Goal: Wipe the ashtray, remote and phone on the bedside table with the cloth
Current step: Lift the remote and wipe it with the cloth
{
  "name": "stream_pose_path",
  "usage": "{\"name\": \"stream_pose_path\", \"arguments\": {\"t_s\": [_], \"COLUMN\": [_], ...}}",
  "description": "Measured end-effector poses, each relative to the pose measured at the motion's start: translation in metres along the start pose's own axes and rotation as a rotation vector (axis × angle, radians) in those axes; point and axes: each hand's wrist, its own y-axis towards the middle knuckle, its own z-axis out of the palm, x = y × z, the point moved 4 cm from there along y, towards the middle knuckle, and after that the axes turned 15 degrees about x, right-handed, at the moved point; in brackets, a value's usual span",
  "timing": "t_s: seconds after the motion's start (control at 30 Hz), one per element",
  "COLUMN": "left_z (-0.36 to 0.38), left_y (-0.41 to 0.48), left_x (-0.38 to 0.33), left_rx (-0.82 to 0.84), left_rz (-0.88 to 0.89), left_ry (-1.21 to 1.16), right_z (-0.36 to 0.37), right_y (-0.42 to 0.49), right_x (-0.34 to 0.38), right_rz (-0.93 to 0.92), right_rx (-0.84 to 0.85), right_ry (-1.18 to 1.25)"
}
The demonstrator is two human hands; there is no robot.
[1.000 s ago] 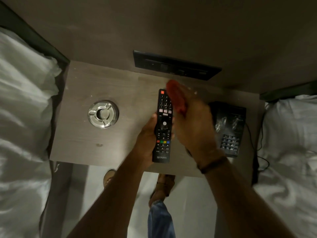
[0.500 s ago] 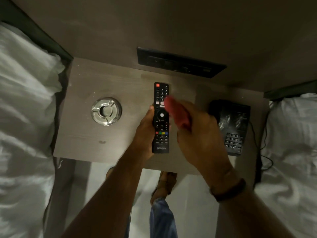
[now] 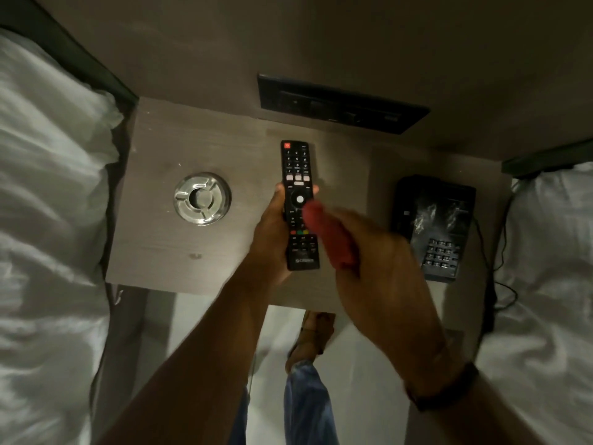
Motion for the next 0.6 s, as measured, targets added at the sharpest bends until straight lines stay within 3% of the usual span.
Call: {"name": "stream_pose_path", "arguments": {"t_s": [0.07,0.13,0.33,0.43,0.53,0.6], "left_z": [0.008,0.011,-0.010,-0.021,-0.027,-0.027], "left_y": [0.001,0.001,-0.003,0.002,0.008,0.007], "left_x": [-0.002,-0.004,0.011,0.012,0.008,0.012], "left_rx": [0.047,0.068,-0.031,-0.069,-0.075,-0.087], "left_rz": [-0.035,-0.039,0.042,0.107,0.072,0.015], "left_ry": [-0.020,-0.102,0.010,0.057,0.170,0.177], "right_z": [0.002,0.025,0.056,0.057,0.043,0.037], "right_y": [0.020,0.026,-0.022,-0.046,-0.038,-0.010], "right_x": [0.004,0.001,-0.016,-0.024,-0.047,-0.067], "right_rz": [-0.045,-0.020,0.003,0.224,0.438,0.465], "right_rx": [0.002,0.165,0.282,0.316,0.044,-0.070], "right_ry": [-0.102,-0.163,-0.055,0.346,0.975,1.138]}}
